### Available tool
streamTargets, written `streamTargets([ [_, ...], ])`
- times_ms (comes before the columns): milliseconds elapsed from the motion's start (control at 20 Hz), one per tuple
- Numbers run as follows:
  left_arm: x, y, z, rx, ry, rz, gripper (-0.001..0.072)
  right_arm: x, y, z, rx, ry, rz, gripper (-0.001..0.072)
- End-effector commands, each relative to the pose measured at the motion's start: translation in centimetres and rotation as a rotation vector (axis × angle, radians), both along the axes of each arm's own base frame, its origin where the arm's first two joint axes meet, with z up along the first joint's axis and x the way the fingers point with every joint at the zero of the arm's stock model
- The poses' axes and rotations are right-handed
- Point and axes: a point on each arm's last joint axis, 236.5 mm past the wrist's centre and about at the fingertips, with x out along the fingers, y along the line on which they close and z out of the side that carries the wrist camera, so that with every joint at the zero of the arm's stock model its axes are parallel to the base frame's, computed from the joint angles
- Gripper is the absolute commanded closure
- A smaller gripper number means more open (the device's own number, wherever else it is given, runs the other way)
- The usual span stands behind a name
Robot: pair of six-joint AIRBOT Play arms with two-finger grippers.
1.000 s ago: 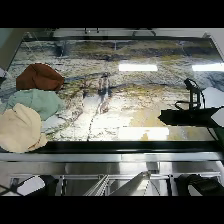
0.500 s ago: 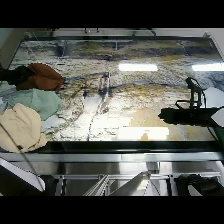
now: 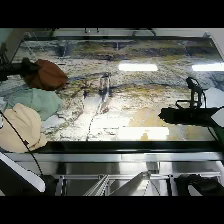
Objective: Fold the shirts.
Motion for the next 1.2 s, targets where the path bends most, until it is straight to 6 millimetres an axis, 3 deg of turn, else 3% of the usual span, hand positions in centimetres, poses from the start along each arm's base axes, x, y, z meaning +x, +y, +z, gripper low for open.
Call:
streamTargets([
  [0,-3.9,-6.7,19.1,-0.453,-0.408,-0.19,0.0692,0.0,0.0,0.0,0.0,-0.001,0.0,0.0688],
  [50,-5.8,-8.8,22.3,-0.505,-0.456,-0.253,0.0692,0.0,0.0,0.0,0.001,-0.001,0.0,0.0689],
  [150,-10.2,-14.5,26.3,-0.512,-0.488,-0.427,0.0692,0.0,0.0,0.0,0.0,-0.001,0.0,0.0688],
  [250,-13.8,-19.6,28.4,-0.54,-0.458,-0.572,0.0692,0.1,0.0,0.0,-0.002,-0.005,0.002,0.0688],
  [350,-16.1,-24.5,29.0,-0.568,-0.409,-0.678,0.0693,0.2,-0.3,0.0,-0.006,-0.006,-0.005,0.0688],
  [450,-17.1,-29.5,25.9,-0.489,-0.281,-0.75,0.0693,0.1,-0.5,-0.1,-0.015,0.0,-0.005,0.0688],
  [500,-17.6,-31.8,23.3,-0.409,-0.209,-0.78,0.0693,0.0,-0.8,-0.3,-0.032,0.002,-0.001,0.0688],
  [650,-18.5,-36.1,14.8,-0.184,-0.004,-0.838,0.0693,-0.1,-1.6,-0.7,-0.073,0.004,0.006,0.0678],
  [700,-18.7,-36.8,12.6,-0.127,0.04,-0.851,0.0692,-0.3,-1.5,-0.8,-0.072,0.011,0.008,0.059],
  [750,-18.7,-37.1,10.5,-0.077,0.085,-0.856,0.069,-0.4,-1.5,-0.8,-0.07,0.018,0.011,0.0364],
  [800,-18.8,-37.4,8.6,-0.037,0.119,-0.866,0.0592,-0.6,-1.5,-0.9,-0.07,0.023,0.013,0.0308],
  [850,-18.9,-37.4,7.2,-0.014,0.149,-0.875,0.0369,-0.8,-1.3,-0.9,-0.065,0.031,0.016,0.0311],
  [950,-18.9,-36.7,5.2,-0.005,0.209,-0.892,0.0049,-1.6,-0.6,-0.9,-0.03,0.068,0.028,0.031],
  [1000,-18.8,-35.9,4.6,-0.014,0.247,-0.889,0.0042,-2.2,-0.2,-1.0,-0.017,0.093,0.039,0.0302],
  [1100,-18.8,-32.7,2.9,-0.004,0.322,-0.895,0.0047,-3.1,-0.2,-2.0,-0.022,0.144,0.05,0.0204],
  [1150,-18.5,-30.5,1.1,0.033,0.394,-0.866,0.0157,-3.6,-0.2,-3.0,-0.021,0.175,0.049,0.0207],
])
